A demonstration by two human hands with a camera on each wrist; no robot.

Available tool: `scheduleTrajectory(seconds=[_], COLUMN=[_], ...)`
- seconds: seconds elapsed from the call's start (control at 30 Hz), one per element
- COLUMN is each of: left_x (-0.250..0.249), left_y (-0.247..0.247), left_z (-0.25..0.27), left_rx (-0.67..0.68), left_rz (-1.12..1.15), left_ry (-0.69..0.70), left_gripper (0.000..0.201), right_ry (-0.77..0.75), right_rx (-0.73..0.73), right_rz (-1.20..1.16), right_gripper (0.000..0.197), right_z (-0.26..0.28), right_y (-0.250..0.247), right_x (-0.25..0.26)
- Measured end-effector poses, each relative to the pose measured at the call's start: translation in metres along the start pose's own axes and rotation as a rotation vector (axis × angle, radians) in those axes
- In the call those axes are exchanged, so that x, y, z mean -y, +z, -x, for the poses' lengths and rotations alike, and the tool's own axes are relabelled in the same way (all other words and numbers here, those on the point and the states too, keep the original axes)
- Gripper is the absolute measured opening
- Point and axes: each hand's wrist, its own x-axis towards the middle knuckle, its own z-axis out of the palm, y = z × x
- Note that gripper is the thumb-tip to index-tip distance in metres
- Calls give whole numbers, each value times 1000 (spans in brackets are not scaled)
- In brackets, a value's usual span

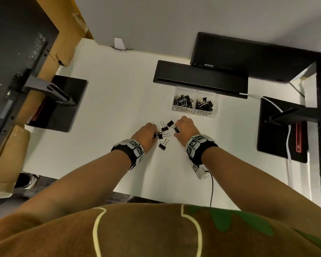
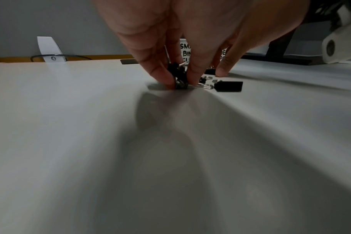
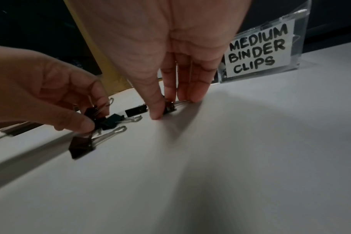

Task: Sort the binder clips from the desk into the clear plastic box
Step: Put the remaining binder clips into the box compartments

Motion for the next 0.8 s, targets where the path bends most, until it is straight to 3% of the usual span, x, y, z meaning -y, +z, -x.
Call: scheduleTrajectory(seconds=[0.17,0.27,0.4,0.53,0.67,0.8], left_x=[0,-2,-4,-4,-6,-6], left_y=[2,4,4,4,2,2], left_z=[-2,-4,-6,-8,-10,-11], left_rx=[35,51,56,58,76,68], left_rz=[13,4,7,18,16,11], left_ry=[-28,-34,-38,-21,-25,-30], left_gripper=[27,26,25,22,20,20], right_ry=[39,62,106,150,182,37], right_rx=[32,21,-179,-348,-318,-291], right_rz=[28,-18,-209,-206,-139,-131], right_gripper=[47,37,22,29,43,31], right_z=[8,18,20,1,-15,-11], right_y=[-9,-26,-64,-97,-101,-80], right_x=[-10,-17,-30,-47,-51,-23])
